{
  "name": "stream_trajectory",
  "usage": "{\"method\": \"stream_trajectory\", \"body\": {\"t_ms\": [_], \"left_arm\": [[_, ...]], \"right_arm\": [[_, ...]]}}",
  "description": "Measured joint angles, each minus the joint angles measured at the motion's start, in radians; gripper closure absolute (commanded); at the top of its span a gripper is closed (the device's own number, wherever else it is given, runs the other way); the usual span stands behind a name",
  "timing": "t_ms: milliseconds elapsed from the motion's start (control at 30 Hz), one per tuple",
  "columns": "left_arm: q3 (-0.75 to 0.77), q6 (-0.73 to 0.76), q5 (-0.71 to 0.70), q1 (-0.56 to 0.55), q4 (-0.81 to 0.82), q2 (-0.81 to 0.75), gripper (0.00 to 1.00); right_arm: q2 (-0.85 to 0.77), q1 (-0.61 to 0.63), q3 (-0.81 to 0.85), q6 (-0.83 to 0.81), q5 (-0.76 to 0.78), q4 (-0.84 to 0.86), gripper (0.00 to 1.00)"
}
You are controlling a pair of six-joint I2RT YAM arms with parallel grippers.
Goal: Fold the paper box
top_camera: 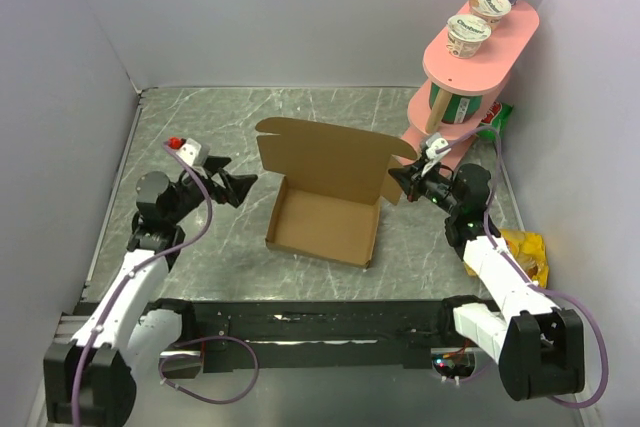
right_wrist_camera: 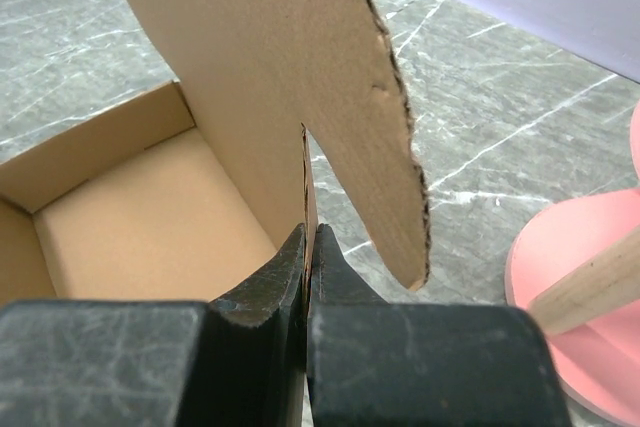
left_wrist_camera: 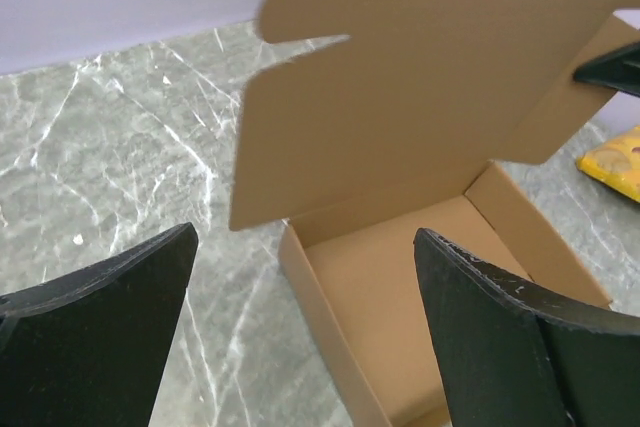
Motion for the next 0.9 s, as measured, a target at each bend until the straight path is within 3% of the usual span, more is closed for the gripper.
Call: {"method": "stream_trajectory", "body": {"t_ms": [200,533,767,900], "left_arm": [[-0.004,-0.090,0.188,0.106,0.258,0.196,0.05],[0.145,-0.089,0.341,0.113,0.378,0.511,0.11],[0.183,-0.103,0.363,0.101,0.463,0.654,0.33],[0.188,-0.094,0.352,0.054,0.474,0.688,0.52]], "right_arm": [[0.006,-0.013,0.003,0.000,-0.034,-0.001,1.00],[0.037,-0.020,0.026,-0.002,-0.074,-0.019,1.00],[0.065,-0.021,0.039,-0.005,-0.085,-0.033,1.00],[0.065,-0.021,0.039,-0.005,-0.085,-0.034,1.00]]}}
